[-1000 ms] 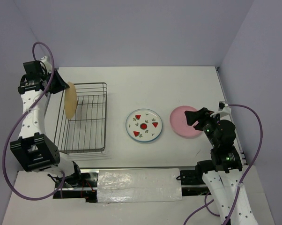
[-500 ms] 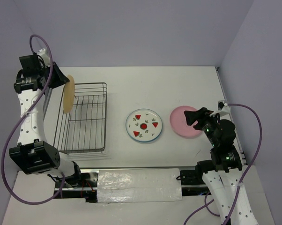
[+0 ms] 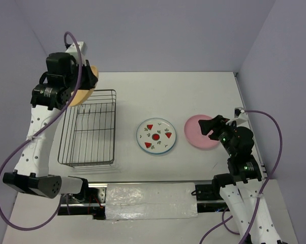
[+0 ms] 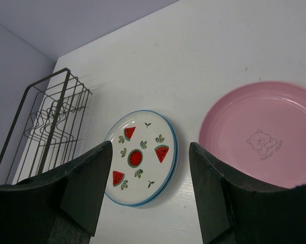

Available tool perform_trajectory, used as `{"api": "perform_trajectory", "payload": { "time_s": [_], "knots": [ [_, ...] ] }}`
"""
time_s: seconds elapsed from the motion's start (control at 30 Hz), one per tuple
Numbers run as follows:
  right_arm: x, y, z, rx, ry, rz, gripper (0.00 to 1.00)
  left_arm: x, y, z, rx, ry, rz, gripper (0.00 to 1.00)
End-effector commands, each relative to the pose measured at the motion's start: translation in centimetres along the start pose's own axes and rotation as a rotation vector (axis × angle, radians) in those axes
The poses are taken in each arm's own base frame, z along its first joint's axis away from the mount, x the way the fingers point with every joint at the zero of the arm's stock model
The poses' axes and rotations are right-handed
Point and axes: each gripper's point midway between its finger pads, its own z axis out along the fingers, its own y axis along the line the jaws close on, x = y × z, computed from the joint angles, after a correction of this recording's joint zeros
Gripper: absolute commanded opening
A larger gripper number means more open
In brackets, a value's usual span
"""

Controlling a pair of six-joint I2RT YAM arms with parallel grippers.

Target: Unload the plates from the dish rack

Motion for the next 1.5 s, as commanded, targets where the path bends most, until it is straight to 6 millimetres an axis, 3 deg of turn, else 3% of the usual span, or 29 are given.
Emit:
{"api": "perform_trajectory", "payload": {
  "time_s": [0.0, 0.03, 0.1, 0.17, 0.2, 0.27, 0.3, 0.4, 0.67, 0.87, 1.07, 1.23, 1.47],
  "knots": [
    [-1.9, 1.4, -0.4, -0.039, -0.043, -0.016, 0.69, -2.2, -2.8, -2.3, 0.036, -0.129, 0.090, 0.00],
    [-1.9, 1.8, -0.5, -0.053, -0.029, -0.011, 0.69, -1.3, -4.8, -2.4, 0.073, -0.131, 0.120, 0.00],
    [-2.4, 3.0, -1.0, -0.091, -0.019, 0.006, 0.71, -0.4, -6.1, -2.2, 0.069, -0.130, 0.159, 0.00],
    [-2.1, 4.6, -1.2, -0.162, 0.026, 0.035, 0.73, 2.4, -8.1, -1.5, 0.076, -0.095, 0.197, 0.00],
    [-1.9, 4.9, -1.1, -0.174, 0.047, 0.052, 0.75, 3.5, -10.5, -1.7, 0.127, -0.089, 0.226, 0.00],
    [-1.2, 5.7, -1.2, -0.217, 0.089, 0.075, 0.76, 4.1, -12.5, -1.9, 0.162, -0.112, 0.241, 0.00],
    [-1.2, 6.1, -1.2, -0.238, 0.095, 0.090, 0.76, 5.5, -14.6, -2.2, 0.210, -0.096, 0.266, 0.00],
    [-1.0, 6.8, -1.5, -0.273, 0.110, 0.104, 0.78, 7.9, -18.3, -2.8, 0.230, -0.093, 0.338, 0.00],
    [0.4, 9.2, -2.3, -0.400, 0.254, 0.150, 0.88, 13.4, -26.8, -5.3, 0.309, -0.127, 0.482, 0.00],
    [0.8, 9.6, -2.7, -0.426, 0.267, 0.183, 0.88, 18.4, -30.3, -5.3, 0.356, -0.109, 0.549, 0.00],
    [2.0, 8.9, -2.1, -0.400, 0.324, 0.205, 0.88, 21.4, -33.5, -5.8, 0.372, -0.114, 0.613, 0.00],
    [3.3, 6.5, -0.9, -0.293, 0.328, 0.173, 0.87, 22.4, -34.4, -6.1, 0.355, -0.119, 0.662, 0.00],
    [5.4, 5.4, 0.3, -0.279, 0.361, 0.193, 0.86, 23.2, -35.2, -6.1, 0.371, -0.124, 0.665, 0.00]
  ]
}}
